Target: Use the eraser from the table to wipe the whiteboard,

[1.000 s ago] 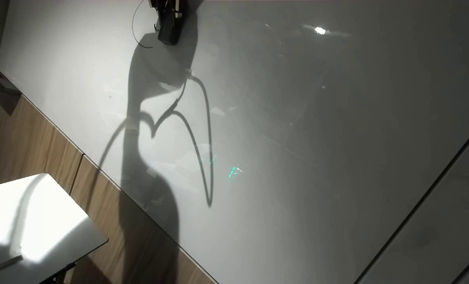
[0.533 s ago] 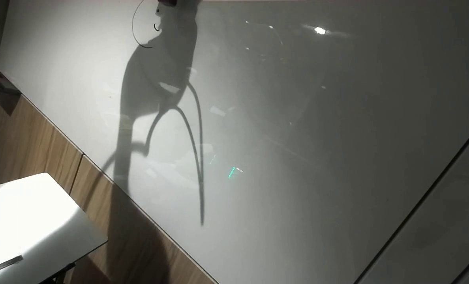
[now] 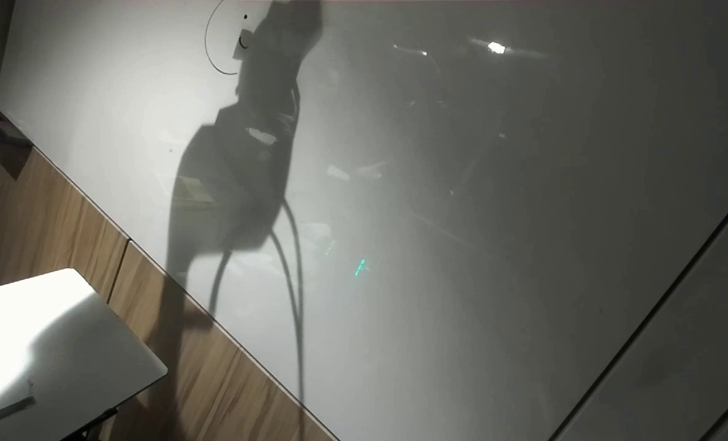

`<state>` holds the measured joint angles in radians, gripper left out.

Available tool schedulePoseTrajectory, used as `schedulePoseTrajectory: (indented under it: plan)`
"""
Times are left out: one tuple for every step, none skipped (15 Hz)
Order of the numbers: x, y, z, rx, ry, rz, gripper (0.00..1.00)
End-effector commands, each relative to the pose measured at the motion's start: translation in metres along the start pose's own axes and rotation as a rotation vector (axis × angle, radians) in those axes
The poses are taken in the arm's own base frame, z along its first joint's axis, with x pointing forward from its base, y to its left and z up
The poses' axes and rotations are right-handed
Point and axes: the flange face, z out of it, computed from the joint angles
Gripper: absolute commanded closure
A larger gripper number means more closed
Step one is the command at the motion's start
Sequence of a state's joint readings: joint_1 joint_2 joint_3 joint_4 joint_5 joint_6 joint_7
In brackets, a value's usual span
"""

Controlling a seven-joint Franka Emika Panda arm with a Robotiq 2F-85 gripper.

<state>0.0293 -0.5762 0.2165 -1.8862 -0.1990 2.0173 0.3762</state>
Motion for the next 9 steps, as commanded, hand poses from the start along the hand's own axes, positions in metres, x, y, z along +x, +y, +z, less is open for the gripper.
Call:
schedulePoseTrajectory:
  plan:
    - [-0.021,-0.017,0.046,-0.016,-0.128,-0.03,0.69]
    - [-0.024,-0.023,0.06,-0.025,-0.155,-0.041,0.69]
    - [-0.027,-0.032,0.073,-0.031,-0.173,-0.051,0.69]
    - [-0.026,-0.036,0.082,-0.029,-0.19,-0.061,0.69]
    - [-0.024,-0.042,0.09,-0.029,-0.203,-0.066,0.69]
    - [-0.022,-0.049,0.098,-0.026,-0.211,-0.069,0.69]
    - [-0.018,-0.054,0.103,-0.019,-0.211,-0.071,0.69]
    - [-0.014,-0.058,0.107,-0.011,-0.198,-0.074,0.69]
    - [-0.009,-0.06,0.11,-0.006,-0.184,-0.077,0.69]
